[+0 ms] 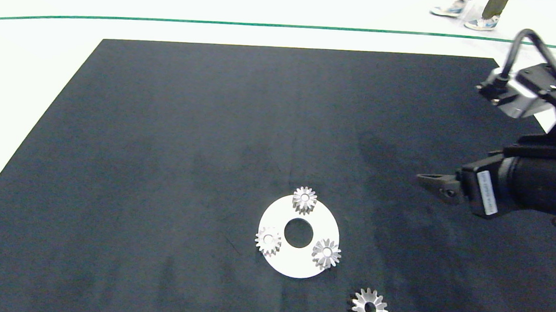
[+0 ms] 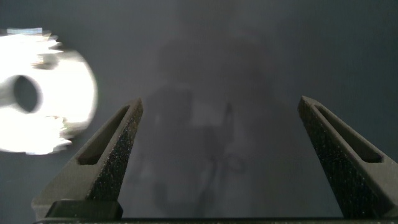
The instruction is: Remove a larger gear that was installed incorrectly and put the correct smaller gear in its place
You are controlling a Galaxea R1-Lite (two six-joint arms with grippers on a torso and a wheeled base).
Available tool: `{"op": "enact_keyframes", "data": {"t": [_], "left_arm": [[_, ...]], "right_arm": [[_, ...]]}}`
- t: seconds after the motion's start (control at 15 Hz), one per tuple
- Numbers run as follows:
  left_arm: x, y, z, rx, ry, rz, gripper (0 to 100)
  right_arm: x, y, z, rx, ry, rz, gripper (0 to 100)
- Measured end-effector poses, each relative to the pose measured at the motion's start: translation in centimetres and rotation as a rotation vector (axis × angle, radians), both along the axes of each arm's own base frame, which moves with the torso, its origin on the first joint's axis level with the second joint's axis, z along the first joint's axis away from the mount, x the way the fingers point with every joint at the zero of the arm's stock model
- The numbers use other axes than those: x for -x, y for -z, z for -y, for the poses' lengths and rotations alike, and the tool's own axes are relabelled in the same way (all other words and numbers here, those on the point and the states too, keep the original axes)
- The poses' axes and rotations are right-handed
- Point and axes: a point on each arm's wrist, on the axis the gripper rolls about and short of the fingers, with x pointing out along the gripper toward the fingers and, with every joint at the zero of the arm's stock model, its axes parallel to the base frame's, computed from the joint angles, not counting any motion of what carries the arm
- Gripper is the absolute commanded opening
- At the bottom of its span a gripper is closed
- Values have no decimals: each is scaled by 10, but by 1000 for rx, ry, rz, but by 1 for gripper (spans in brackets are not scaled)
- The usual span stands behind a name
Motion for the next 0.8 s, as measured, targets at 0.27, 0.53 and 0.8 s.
{"op": "enact_keyframes", "data": {"t": [0.27, 0.53, 0.8], "left_arm": [[49, -5, 2, -1, -29, 199, 100], [92, 12, 4, 64, -46, 304, 100], [110, 46, 14, 93, -108, 314, 100]], "right_arm": [[46, 10, 65, -18, 148, 135, 100], [111, 23, 114, -38, 307, 312, 100], [171, 50, 135, -51, 464, 456, 100]]}}
